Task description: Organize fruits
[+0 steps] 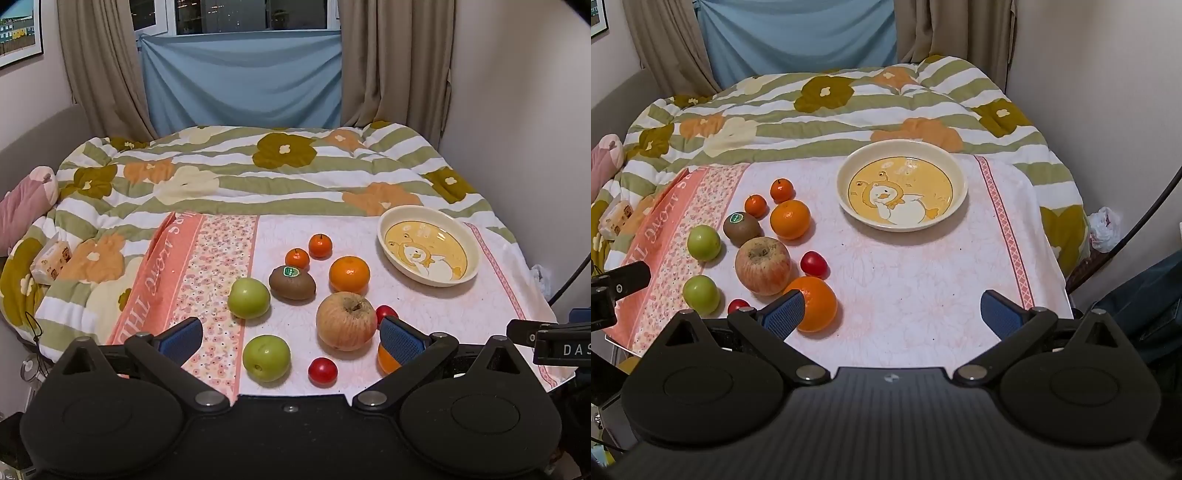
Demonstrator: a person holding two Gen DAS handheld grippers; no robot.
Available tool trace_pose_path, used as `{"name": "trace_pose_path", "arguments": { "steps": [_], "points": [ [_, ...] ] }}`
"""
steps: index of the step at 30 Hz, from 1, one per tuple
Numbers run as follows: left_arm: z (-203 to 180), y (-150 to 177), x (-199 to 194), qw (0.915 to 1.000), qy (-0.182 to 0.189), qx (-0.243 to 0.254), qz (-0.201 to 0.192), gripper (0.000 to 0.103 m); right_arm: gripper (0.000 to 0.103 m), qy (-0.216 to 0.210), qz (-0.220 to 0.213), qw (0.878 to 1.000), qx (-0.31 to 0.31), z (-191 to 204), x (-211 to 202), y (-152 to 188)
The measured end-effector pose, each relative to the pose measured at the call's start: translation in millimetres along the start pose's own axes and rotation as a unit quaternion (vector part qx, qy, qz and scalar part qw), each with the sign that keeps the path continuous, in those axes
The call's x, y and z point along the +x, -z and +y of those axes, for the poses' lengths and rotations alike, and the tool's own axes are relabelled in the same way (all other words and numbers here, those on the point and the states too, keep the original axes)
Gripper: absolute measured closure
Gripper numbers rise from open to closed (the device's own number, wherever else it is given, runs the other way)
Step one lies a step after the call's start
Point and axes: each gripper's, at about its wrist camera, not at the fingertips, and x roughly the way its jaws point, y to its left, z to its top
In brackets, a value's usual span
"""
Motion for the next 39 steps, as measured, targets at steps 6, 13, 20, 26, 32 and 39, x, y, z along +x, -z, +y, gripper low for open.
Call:
{"name": "trace_pose_path", "arguments": {
  "steps": [6,13,20,26,32,39],
  "points": [
    [-0.3,0.1,-1.5,1.0000,0.000,-0.001,-0.001,0.000,0.000,0.001,0.000,1.000,0.002,-0.7,-0.3,-0.3],
    [-0.3,-0.7,-0.9,1.0000,0.000,-0.001,0.002,0.000,0.000,0.000,0.000,1.000,0.002,-1.5,-0.5,-0.7],
    [0.9,-2.9,0.0,1.0000,0.000,0.001,0.001,0.000,0.000,0.000,0.000,1.000,0.002,-1.9,-1.0,-1.1],
    [-0.1,-3.6,0.7,1.0000,0.000,0.002,-0.002,0.000,0.000,0.001,0.000,1.000,0.002,-1.5,-1.0,-0.6],
    [-0.8,-4.1,-4.0,1.0000,0.003,-0.001,-0.007,0.000,0.000,0.000,0.000,1.000,0.002,-1.3,-1.2,-0.4],
    [-0.7,-4.1,-5.1,1.0000,0.002,0.002,-0.004,0.000,0.000,0.001,-0.001,1.000,0.001,-0.9,-1.5,-0.3]
  ]
}}
